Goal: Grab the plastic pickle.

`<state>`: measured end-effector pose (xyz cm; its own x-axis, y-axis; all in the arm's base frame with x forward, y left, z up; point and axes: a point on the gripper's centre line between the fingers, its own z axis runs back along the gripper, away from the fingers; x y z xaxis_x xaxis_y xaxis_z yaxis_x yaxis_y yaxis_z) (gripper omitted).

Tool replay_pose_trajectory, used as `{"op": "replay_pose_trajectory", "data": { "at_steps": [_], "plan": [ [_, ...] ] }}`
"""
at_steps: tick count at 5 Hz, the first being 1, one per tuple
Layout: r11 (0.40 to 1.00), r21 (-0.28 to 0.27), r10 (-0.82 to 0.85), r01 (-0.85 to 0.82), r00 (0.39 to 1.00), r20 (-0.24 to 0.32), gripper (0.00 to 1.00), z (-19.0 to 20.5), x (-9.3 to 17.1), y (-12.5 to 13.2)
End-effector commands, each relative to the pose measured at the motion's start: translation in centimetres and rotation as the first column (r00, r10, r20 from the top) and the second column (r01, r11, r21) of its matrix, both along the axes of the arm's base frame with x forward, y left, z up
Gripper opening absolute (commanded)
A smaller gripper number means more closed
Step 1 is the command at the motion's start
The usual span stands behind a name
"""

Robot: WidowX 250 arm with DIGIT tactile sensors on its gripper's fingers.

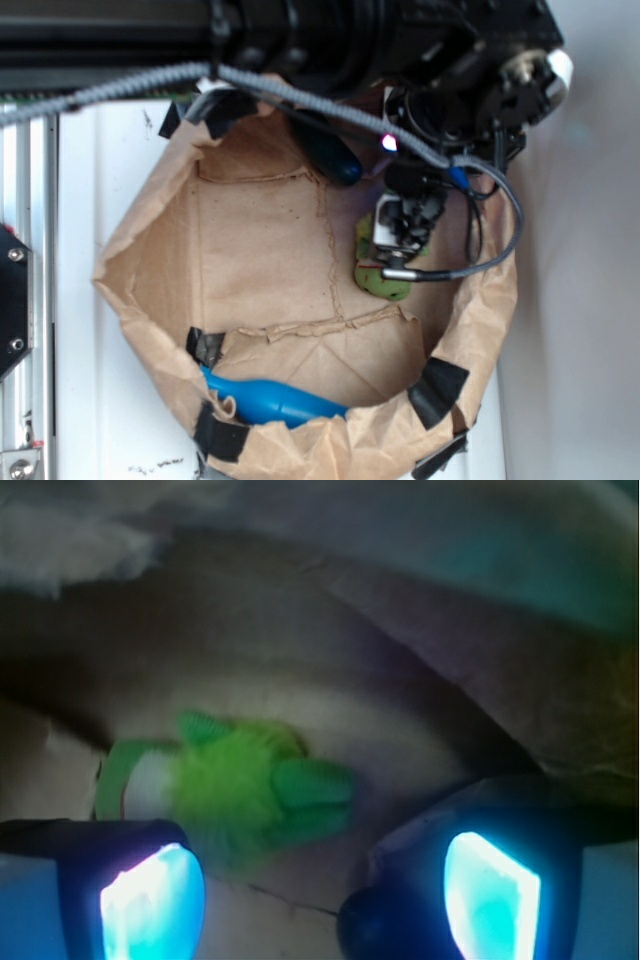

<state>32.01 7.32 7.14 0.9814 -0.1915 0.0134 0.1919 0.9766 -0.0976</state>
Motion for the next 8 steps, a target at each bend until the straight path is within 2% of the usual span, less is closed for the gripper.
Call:
{"op": "replay_pose_trajectory", "data": {
  "at_steps": [1, 2, 3, 4, 5, 6, 7, 8],
  "plan": [
    [0.983, -0.010, -0.180, 0.183, 0.974, 0.139, 1.00, 4.3, -1.9, 0.2],
    [0.962, -0.047, -0.257, 0.268, 0.951, 0.170, 1.00, 5.9, -4.2, 0.2],
    [0.955, -0.043, -0.283, 0.294, 0.944, 0.172, 1.00, 5.7, -5.5, 0.4],
    [0.936, 0.007, -0.346, 0.351, 0.918, 0.194, 1.00, 3.6, -6.7, 0.8],
    [0.928, 0.010, -0.368, 0.372, 0.913, 0.177, 1.00, 1.7, -6.3, 1.2],
    [0.929, 0.051, -0.370, 0.367, 0.910, 0.185, 1.00, -0.6, -5.9, 1.2],
    [0.934, 0.054, -0.356, 0.352, 0.925, 0.136, 1.00, -2.9, -4.7, 1.0],
    [0.940, 0.068, -0.339, 0.333, 0.932, 0.125, 0.49, -3.6, -4.2, 1.0]
  ]
}}
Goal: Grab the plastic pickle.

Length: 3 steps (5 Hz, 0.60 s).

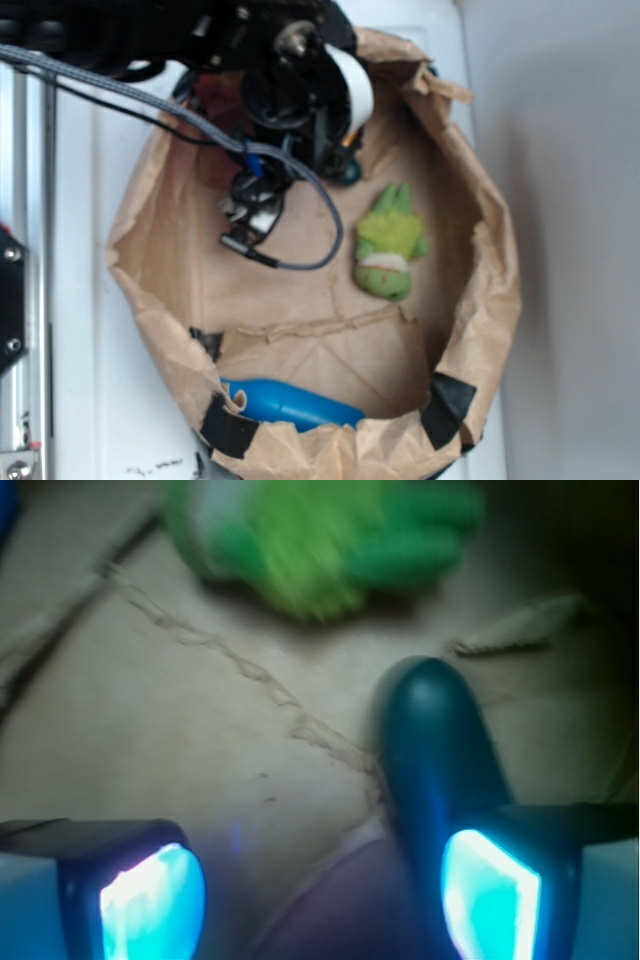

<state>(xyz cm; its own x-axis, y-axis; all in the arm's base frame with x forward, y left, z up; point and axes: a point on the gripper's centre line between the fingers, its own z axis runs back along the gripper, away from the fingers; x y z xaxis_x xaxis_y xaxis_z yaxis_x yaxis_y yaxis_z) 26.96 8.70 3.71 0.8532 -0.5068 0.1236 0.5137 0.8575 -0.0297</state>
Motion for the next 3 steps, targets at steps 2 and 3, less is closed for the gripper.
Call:
{"op": "replay_pose_trajectory", "data": {
  "at_steps": [2, 3],
  "plan": [
    [1.000, -0.009, 0.006, -0.006, 0.999, 0.032, 0.00, 1.1, 0.0, -0.4],
    [0.995, -0.102, 0.007, -0.002, 0.999, 0.050, 0.00, 4.7, -0.4, -1.5]
  ]
}}
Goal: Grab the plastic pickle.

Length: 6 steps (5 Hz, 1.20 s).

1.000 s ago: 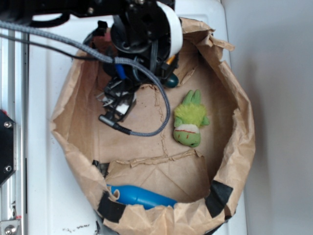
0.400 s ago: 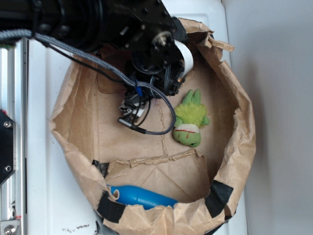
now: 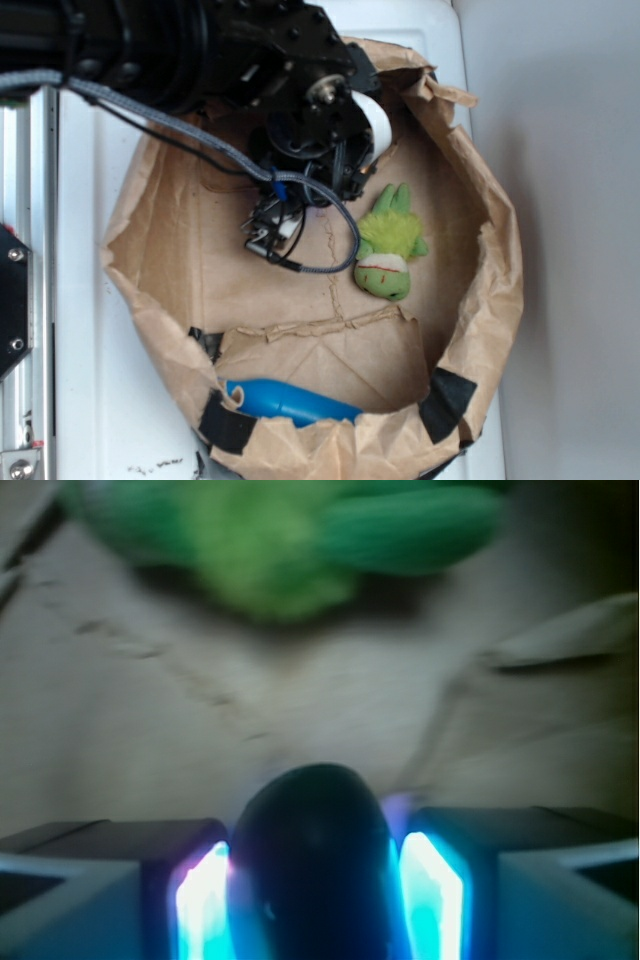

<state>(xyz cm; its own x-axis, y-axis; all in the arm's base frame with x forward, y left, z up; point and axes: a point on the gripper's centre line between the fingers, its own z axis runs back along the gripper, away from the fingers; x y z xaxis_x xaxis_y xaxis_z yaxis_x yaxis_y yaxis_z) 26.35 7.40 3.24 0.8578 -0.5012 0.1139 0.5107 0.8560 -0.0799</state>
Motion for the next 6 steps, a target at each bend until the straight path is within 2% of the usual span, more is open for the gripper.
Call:
{"op": "replay_pose_trajectory", "data": {
  "at_steps": [1, 2, 3, 4, 5, 6],
  "plan": [
    [0.990, -0.139, 0.028, -0.013, 0.994, 0.107, 0.00, 9.4, 0.2, -1.7],
    [0.984, -0.179, 0.012, 0.016, 0.988, 0.156, 0.00, 12.3, -0.7, -3.5],
    [0.981, -0.190, -0.009, 0.041, 0.986, 0.166, 0.00, 13.4, -1.6, -3.9],
    [0.981, -0.192, 0.008, 0.023, 0.987, 0.162, 0.00, 13.6, -1.5, -3.8],
    [0.981, -0.194, 0.005, 0.021, 0.991, 0.130, 0.00, 13.5, -1.2, -3.7],
    [0.988, -0.148, -0.011, 0.034, 0.989, 0.149, 0.00, 12.9, -1.2, -4.0]
  ]
}}
